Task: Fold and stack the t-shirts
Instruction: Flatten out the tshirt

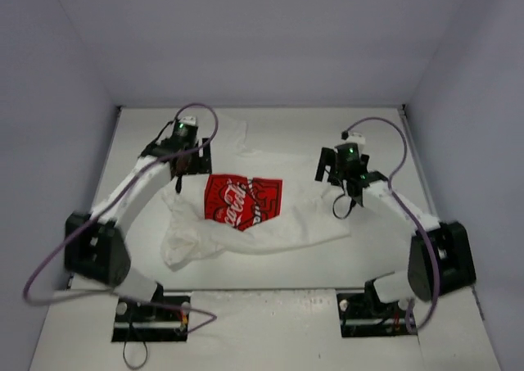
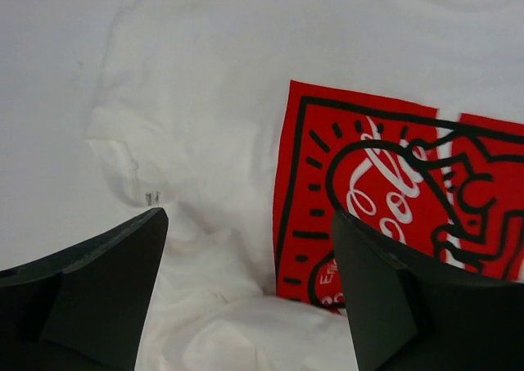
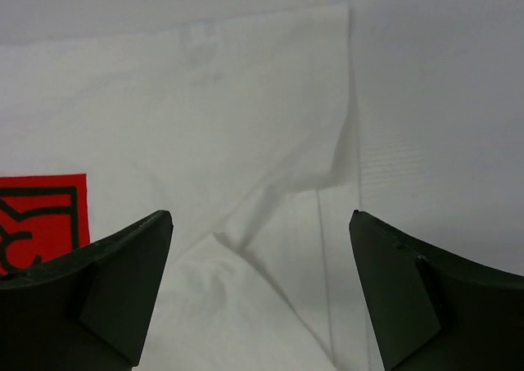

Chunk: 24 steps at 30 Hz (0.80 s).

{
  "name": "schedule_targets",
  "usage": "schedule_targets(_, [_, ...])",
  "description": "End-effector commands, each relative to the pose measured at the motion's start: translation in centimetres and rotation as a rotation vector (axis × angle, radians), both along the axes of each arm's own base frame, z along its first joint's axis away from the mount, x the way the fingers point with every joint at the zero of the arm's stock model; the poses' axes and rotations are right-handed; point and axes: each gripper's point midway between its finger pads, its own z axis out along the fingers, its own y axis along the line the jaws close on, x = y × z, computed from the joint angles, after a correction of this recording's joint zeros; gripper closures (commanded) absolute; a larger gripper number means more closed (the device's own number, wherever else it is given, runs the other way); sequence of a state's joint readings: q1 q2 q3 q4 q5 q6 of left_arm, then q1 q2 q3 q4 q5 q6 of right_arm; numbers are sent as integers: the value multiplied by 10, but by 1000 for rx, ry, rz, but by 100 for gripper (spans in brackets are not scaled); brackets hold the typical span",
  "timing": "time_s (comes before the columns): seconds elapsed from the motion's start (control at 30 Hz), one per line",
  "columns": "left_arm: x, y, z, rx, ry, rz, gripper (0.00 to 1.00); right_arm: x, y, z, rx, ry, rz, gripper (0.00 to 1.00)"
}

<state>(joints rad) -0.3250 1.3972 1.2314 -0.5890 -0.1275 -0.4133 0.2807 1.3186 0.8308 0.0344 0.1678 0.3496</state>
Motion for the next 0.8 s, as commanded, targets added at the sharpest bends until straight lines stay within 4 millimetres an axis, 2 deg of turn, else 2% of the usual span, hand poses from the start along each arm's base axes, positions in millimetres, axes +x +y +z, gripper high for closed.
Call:
schedule_targets(0.0, [34,-7,-62,83,170,-78,23,13,18,-39,5,94,-58,17])
schedule_targets(0.07, [54,-15,-85,78,215,-79,23,16,25,-58,-6,137,-68,21])
schedule_targets(0.1, [62,-18,-92,73,227,-81,24,17,27,-68,-13,163,-69,27])
schedule_targets(0.2, [79,-23,-110,77,252,-85,31,21,34,-81,-20,190,-71,32])
schedule_targets(0.3, [88,-17,-133,68,301,-43,45,28,41,-93,-18,219,-64,35])
schedule_targets(0.33, [86,-13,-144,46,334,-19,57,36,45,-93,-25,221,-48,38])
schedule_targets(0.37, [84,-12,-149,26,349,1,62,38,45,-103,-44,245,-41,39])
schedule_targets(0.4, [81,-8,-155,29,365,8,68,45,47,-97,-49,226,-31,39])
schedule_targets(0.43, [72,-4,-164,36,394,23,80,49,45,-110,-90,255,-16,41])
schedule_targets(0.53, [43,-9,-183,-14,477,55,90,86,55,-120,-133,261,41,44])
schedule_targets(0.57, [37,-16,-182,-53,487,60,92,103,61,-120,-144,252,73,45])
schedule_targets(0.6, [27,-20,-185,-63,509,44,92,99,59,-137,-151,291,76,46])
schedule_targets(0.63, [10,-31,-189,-95,543,39,93,118,65,-136,-175,286,128,47])
schedule_targets(0.67, [-8,-46,-194,-132,582,4,93,148,76,-117,-164,222,154,47])
schedule_targets(0.7, [-17,-59,-190,-170,591,-27,93,169,87,-105,-144,182,193,47])
schedule_targets(0.73, [-23,-72,-184,-214,590,-58,93,185,96,-97,-137,149,231,47])
schedule_targets(0.77, [-25,-90,-174,-284,570,-103,91,210,109,-79,-136,88,275,46])
